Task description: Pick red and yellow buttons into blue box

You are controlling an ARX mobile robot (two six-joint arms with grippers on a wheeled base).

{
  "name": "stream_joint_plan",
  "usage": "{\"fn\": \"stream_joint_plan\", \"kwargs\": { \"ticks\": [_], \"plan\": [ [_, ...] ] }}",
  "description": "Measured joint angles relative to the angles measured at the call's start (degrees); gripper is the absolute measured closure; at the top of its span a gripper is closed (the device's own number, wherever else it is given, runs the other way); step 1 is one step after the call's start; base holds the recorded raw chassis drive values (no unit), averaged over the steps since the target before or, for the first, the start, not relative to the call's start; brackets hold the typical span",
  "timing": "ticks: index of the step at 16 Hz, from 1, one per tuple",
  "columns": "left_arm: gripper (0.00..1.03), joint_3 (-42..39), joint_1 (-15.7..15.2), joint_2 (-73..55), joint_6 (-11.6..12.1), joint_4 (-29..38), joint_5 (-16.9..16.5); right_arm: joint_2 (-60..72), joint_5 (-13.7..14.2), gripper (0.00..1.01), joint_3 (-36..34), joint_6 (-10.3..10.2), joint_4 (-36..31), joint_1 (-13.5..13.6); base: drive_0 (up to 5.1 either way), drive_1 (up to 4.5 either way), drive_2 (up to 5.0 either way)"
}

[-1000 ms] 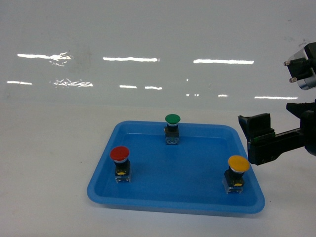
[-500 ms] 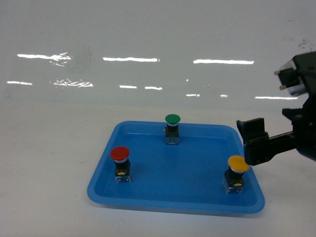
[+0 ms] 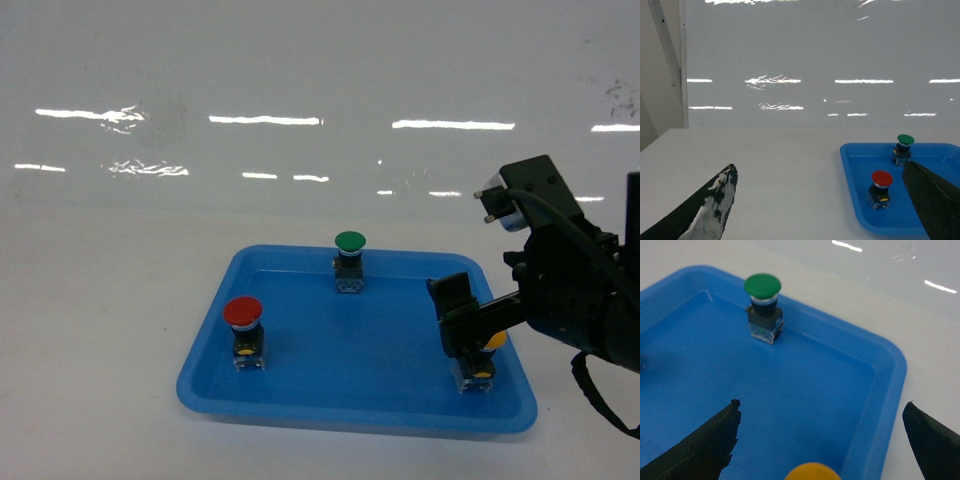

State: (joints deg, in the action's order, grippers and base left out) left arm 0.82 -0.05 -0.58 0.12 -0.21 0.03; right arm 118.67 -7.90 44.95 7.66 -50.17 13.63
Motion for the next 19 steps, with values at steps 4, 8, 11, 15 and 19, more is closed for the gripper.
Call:
{"fn": "stream_joint_plan", "kwargs": {
  "ticks": [4, 8, 11, 15, 19],
  "plan": [
    [0.05, 0.0, 0.0, 0.0, 0.0, 0.0, 0.0, 1.6, -0.5, 0.03, 1.6, 0.4, 1.4, 0.2, 0.0, 0.0, 0.0],
    [0.05, 0.0, 0.0, 0.0, 0.0, 0.0, 0.0, 2.9, -0.5, 0.03, 2.0, 0.0, 3.5, 0.3, 0.0, 0.0, 0.0],
    [0.05, 0.0, 0.0, 0.0, 0.0, 0.0, 0.0, 3.2, -0.5, 0.03, 1.6, -0.7, 3.0, 1.0, 0.0, 0.0, 0.0],
    [0.05, 0.0, 0.0, 0.0, 0.0, 0.0, 0.0, 5.2, 0.0, 0.03, 1.0, -1.0, 3.1, 1.8, 0.0, 0.0, 0.0],
    [0.05, 0.0, 0.0, 0.0, 0.0, 0.0, 0.0, 5.9, 1.4, 0.03, 0.3, -1.2, 2.4, 1.8, 0.0, 0.0, 0.0]
  ]
}}
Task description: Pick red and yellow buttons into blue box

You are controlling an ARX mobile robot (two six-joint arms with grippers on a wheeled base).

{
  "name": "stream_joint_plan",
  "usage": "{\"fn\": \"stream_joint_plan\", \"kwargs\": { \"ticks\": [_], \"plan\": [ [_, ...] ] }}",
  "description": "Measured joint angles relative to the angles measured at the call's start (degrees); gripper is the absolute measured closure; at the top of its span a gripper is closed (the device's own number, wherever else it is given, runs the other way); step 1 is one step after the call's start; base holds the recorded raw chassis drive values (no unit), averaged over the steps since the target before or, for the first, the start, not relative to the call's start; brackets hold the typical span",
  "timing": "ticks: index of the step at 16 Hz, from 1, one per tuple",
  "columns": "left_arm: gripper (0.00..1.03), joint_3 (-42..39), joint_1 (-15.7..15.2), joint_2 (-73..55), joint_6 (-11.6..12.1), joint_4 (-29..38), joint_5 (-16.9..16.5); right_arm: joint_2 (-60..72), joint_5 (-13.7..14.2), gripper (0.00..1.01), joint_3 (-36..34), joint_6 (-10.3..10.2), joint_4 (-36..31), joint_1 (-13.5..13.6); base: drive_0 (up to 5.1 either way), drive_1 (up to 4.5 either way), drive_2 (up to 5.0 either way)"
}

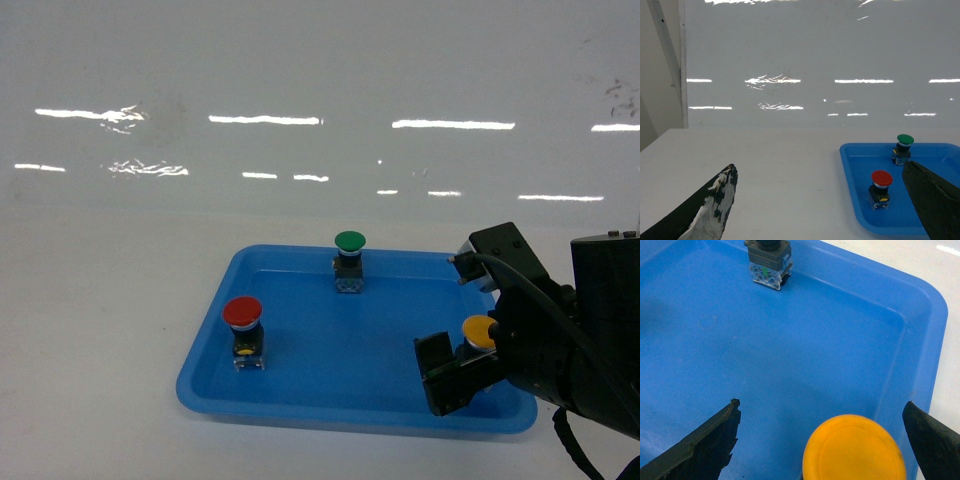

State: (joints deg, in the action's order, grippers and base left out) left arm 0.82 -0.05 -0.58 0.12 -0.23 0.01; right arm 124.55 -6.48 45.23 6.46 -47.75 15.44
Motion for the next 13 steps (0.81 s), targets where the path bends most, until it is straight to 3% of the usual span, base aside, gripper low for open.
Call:
{"fn": "stream_joint_plan", "kwargs": {
  "ticks": [6, 13],
  "plan": [
    [0.05, 0.0, 0.0, 0.0, 0.0, 0.0, 0.0, 1.7, 2.4, 0.03, -0.1, 0.7, 0.1, -0.1, 0.0, 0.0, 0.0],
    [0.05, 0.0, 0.0, 0.0, 0.0, 0.0, 0.0, 1.7, 2.5, 0.62, -0.1, 0.9, 0.1, -0.1, 0.0, 0.0, 0.0]
  ]
}}
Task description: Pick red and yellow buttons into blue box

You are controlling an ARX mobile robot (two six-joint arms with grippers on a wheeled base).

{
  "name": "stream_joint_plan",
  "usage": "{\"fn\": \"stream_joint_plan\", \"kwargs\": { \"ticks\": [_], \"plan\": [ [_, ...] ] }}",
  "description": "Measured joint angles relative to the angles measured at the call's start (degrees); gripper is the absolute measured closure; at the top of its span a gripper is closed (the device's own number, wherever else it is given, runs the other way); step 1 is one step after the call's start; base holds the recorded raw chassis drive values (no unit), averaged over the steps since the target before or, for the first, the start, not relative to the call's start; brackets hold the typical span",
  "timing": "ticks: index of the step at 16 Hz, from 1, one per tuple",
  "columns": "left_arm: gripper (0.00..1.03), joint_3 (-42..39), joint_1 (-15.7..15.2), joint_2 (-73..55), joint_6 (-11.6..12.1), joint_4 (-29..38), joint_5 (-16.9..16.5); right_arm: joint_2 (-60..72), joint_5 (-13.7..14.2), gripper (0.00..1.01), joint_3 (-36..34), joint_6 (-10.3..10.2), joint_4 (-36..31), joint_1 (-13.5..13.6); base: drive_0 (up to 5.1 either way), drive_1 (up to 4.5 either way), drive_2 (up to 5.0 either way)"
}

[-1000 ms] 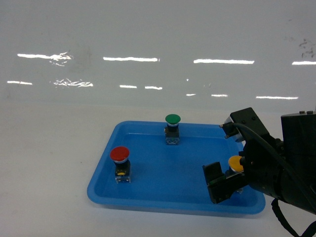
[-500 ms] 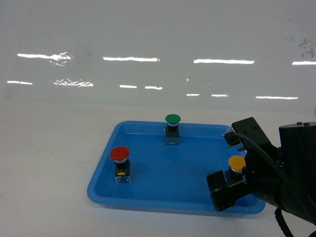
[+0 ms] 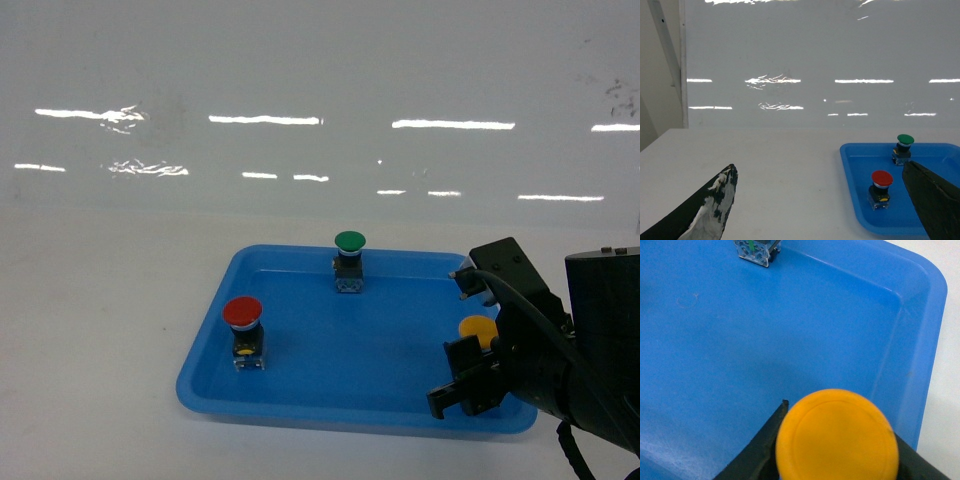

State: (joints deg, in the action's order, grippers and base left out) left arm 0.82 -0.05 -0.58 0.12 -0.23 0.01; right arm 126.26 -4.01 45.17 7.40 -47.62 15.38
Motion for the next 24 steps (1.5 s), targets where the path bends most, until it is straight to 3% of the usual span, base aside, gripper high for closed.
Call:
{"fn": "stream_joint_plan", "kwargs": {
  "ticks": [2, 5, 7, 11, 14, 18, 20, 21, 24],
  "plan": [
    [0.05, 0.0, 0.0, 0.0, 0.0, 0.0, 0.0, 0.0, 0.0, 0.73, 0.0, 0.0, 0.0, 0.0, 0.0, 0.0, 0.0],
    [0.05, 0.0, 0.0, 0.0, 0.0, 0.0, 0.0, -1.2, 0.3, 0.73, -1.0, -0.1, -0.7, -0.4, 0.0, 0.0, 0.0],
    [0.05, 0.0, 0.0, 0.0, 0.0, 0.0, 0.0, -14.5, -0.7, 0.73, -4.7, -1.8, 0.5, -1.6, 0.0, 0.0, 0.0],
    [0.05, 0.0, 0.0, 0.0, 0.0, 0.0, 0.0, -34.2, -2.1, 0.73, -10.9, -4.2, 5.6, -1.3, 0.0, 0.0, 0.0],
    [0.05, 0.0, 0.0, 0.0, 0.0, 0.0, 0.0, -44.0, -1.8, 0.73, -11.9, -2.9, 6.0, -1.2, 0.0, 0.0, 0.0],
    [0.05, 0.0, 0.0, 0.0, 0.0, 0.0, 0.0, -42.4, -1.6, 0.74, -12.2, -2.8, 7.1, -1.2, 0.0, 0.0, 0.0],
    [0.05, 0.0, 0.0, 0.0, 0.0, 0.0, 0.0, -43.2, 0.1, 0.74, -12.3, -2.6, 7.5, -0.9, 0.0, 0.0, 0.0],
    [0.05, 0.0, 0.0, 0.0, 0.0, 0.0, 0.0, -44.3, 1.1, 0.74, -12.8, -2.9, 8.2, 0.1, 0.0, 0.0, 0.0],
    [0.05, 0.0, 0.0, 0.0, 0.0, 0.0, 0.0, -53.7, 3.6, 0.74, -15.3, -4.3, 12.7, 6.4, 0.0, 0.0, 0.0]
  ]
}}
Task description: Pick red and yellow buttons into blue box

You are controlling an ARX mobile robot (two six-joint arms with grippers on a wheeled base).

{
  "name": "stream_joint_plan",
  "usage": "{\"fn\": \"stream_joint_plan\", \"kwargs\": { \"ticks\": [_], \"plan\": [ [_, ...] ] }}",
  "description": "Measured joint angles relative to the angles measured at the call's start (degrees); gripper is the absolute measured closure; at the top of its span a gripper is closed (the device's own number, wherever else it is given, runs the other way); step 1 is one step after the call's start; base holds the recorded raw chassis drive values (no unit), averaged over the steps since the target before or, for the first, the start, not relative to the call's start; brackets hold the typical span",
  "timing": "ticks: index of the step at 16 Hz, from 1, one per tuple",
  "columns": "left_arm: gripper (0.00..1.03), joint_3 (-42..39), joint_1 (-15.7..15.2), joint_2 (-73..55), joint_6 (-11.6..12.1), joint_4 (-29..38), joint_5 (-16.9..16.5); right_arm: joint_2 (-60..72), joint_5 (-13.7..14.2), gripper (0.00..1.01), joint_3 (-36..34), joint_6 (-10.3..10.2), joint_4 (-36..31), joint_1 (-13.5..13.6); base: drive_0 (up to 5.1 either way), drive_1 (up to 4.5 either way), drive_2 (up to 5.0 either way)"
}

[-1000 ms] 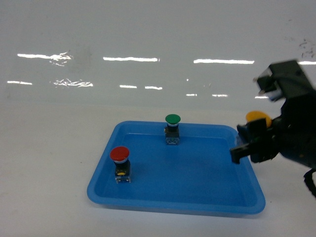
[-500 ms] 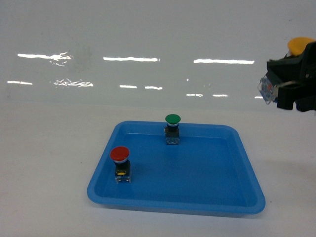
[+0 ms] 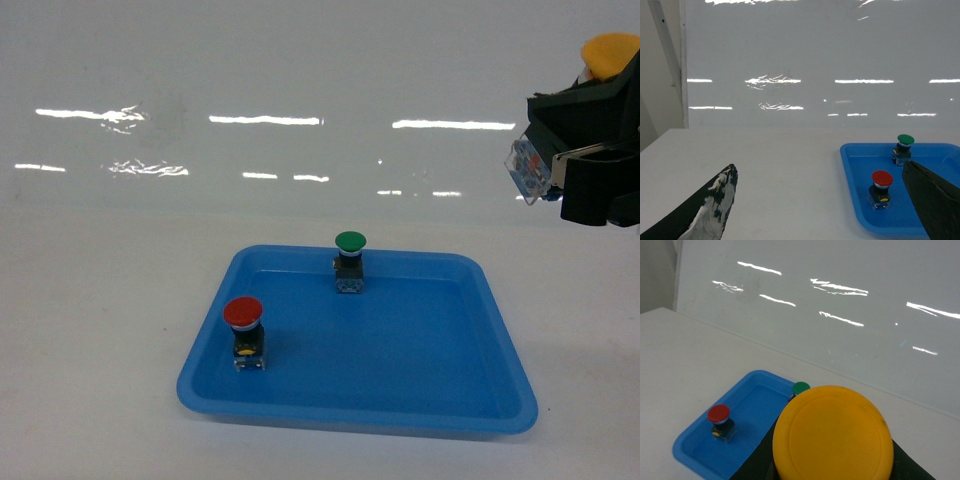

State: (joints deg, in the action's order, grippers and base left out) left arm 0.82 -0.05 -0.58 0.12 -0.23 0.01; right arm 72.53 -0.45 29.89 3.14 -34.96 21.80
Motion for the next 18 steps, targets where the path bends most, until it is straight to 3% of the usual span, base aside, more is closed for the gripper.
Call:
{"fn": "stream_joint_plan", "kwargs": {
  "ticks": [2, 8, 9, 14, 15, 18],
  "plan": [
    [0.05, 0.0, 0.0, 0.0, 0.0, 0.0, 0.0, -5.1, 2.9, 0.74, -2.1, 0.0, 1.5, 3.1, 0.0, 0.0, 0.0],
    [0.05, 0.0, 0.0, 0.0, 0.0, 0.0, 0.0, -5.1, 3.7, 0.74, -2.6, 0.1, 1.6, 3.3, 0.0, 0.0, 0.0],
    [0.05, 0.0, 0.0, 0.0, 0.0, 0.0, 0.0, -5.3, 3.3, 0.74, -2.9, -0.1, 1.6, 2.0, 0.0, 0.0, 0.0],
    [0.05, 0.0, 0.0, 0.0, 0.0, 0.0, 0.0, -14.0, -1.5, 0.74, -6.3, 1.3, 6.0, -14.9, 0.0, 0.0, 0.0],
    [0.05, 0.0, 0.0, 0.0, 0.0, 0.0, 0.0, -15.6, -1.9, 0.74, -6.5, 2.1, 7.4, -16.0, 0.0, 0.0, 0.0],
    [0.05, 0.0, 0.0, 0.0, 0.0, 0.0, 0.0, -16.0, -2.6, 0.74, -6.5, 2.8, 8.1, -15.8, 0.0, 0.0, 0.0]
  ]
}}
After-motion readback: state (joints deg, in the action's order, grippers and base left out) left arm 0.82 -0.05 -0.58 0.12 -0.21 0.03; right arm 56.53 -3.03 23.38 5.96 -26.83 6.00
